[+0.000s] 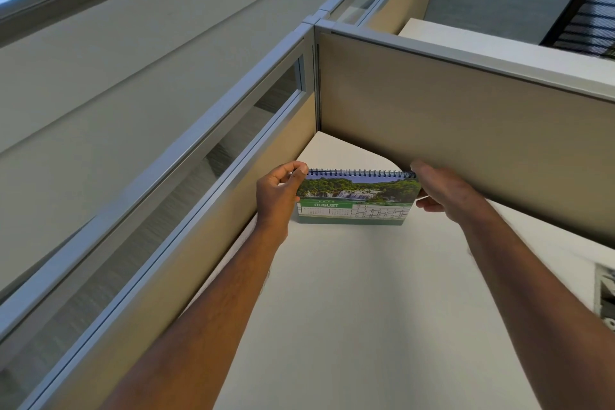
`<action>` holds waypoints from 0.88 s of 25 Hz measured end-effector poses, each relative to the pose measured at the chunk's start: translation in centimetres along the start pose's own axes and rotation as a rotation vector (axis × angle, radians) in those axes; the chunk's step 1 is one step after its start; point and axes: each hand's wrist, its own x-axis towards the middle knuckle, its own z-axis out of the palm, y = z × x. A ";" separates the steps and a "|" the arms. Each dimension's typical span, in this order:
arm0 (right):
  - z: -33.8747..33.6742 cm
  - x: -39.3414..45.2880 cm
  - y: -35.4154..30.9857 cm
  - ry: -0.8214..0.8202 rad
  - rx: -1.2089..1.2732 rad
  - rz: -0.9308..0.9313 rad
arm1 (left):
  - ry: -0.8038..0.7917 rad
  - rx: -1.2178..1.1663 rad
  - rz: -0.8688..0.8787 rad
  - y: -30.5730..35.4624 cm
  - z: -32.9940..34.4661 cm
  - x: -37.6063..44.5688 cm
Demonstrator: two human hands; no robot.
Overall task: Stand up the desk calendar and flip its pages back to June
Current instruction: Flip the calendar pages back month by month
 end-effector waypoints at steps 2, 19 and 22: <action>0.1 -0.1 -0.3 0.050 -0.083 -0.031 | 0.018 -0.024 -0.017 0.0 0.3 -0.1; 0.9 0.0 -0.9 0.273 0.092 -0.341 | -0.001 -0.086 -0.084 0.1 0.0 -0.3; 0.9 -0.6 -0.7 0.317 0.078 -0.366 | -0.010 -0.098 -0.128 0.2 0.0 -0.2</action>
